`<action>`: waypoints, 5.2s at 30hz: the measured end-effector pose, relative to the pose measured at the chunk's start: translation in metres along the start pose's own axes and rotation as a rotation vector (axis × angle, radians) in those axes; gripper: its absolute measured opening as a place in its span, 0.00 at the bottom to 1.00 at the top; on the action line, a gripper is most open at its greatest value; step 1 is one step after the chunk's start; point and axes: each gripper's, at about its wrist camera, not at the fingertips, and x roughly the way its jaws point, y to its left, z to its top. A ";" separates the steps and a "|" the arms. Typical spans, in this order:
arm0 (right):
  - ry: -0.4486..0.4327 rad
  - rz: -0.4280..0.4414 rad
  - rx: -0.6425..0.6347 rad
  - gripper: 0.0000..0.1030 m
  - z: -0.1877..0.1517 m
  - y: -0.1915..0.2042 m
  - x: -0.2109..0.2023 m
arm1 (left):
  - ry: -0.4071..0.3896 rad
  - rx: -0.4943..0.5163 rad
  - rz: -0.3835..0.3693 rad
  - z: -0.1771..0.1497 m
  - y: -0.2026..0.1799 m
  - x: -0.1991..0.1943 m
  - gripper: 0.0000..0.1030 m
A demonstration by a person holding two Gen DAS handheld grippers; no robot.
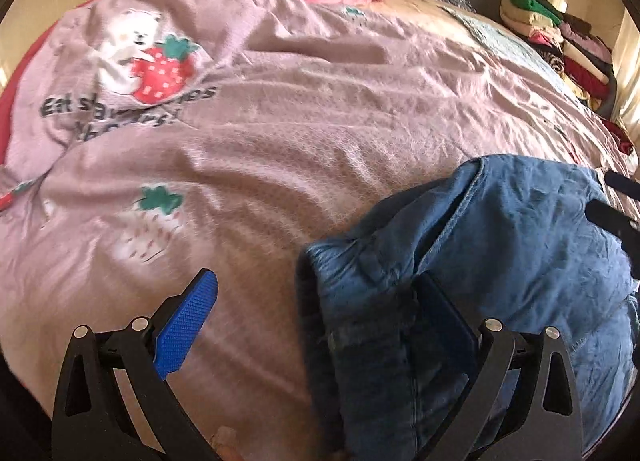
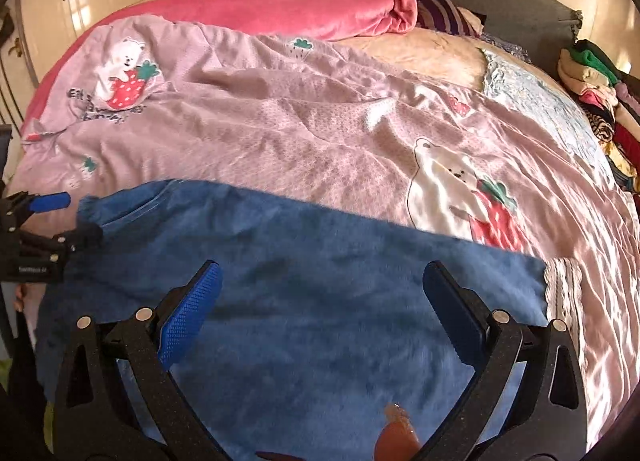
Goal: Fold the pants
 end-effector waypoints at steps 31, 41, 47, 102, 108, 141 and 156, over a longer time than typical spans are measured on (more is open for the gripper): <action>-0.077 0.209 -0.284 0.05 -0.003 0.051 -0.021 | -0.226 0.140 -0.158 -0.035 -0.013 -0.071 0.32; -0.143 0.284 -0.237 0.03 -0.084 0.069 -0.111 | -0.281 0.191 -0.197 -0.079 -0.023 -0.116 0.32; -0.102 0.359 -0.225 0.03 -0.136 0.096 -0.137 | -0.275 0.220 -0.225 -0.115 -0.018 -0.137 0.33; -0.047 0.261 0.051 0.49 -0.173 0.057 -0.143 | -0.158 0.200 -0.267 -0.174 -0.046 -0.150 0.64; -0.089 0.147 0.157 0.54 -0.164 -0.002 -0.153 | -0.191 0.253 -0.329 -0.168 -0.072 -0.176 0.69; 0.117 -0.104 0.276 0.35 -0.062 -0.083 0.011 | 0.052 0.402 -0.486 -0.185 -0.203 -0.088 0.21; -0.093 -0.021 0.438 0.06 -0.101 -0.137 -0.121 | 0.024 0.380 -0.513 -0.184 -0.181 -0.097 0.26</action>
